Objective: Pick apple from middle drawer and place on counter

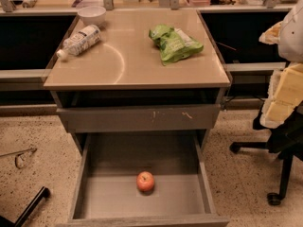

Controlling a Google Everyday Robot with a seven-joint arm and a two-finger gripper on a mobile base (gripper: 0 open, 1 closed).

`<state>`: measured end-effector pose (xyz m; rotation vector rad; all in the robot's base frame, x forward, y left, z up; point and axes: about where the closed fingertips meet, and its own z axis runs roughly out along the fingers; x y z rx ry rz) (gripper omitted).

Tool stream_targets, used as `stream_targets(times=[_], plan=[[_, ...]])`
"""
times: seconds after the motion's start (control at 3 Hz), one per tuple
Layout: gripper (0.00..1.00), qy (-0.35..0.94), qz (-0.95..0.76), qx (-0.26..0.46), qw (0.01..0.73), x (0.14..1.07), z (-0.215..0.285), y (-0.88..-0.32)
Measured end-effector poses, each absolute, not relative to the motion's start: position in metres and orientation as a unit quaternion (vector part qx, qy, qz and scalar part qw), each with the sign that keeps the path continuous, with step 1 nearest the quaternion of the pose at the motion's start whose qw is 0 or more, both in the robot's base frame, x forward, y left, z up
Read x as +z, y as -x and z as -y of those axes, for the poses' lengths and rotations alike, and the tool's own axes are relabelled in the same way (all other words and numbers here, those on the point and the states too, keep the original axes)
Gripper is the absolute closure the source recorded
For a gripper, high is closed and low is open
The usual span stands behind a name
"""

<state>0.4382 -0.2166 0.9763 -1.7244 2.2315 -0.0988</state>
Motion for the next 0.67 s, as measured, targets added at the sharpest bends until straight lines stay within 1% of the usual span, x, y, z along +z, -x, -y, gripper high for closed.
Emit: stream_targets(times=[0.67], plan=[[0.00,0.602,-0.781,-0.020,0.165,0.9666,0.2128,-0.4375]])
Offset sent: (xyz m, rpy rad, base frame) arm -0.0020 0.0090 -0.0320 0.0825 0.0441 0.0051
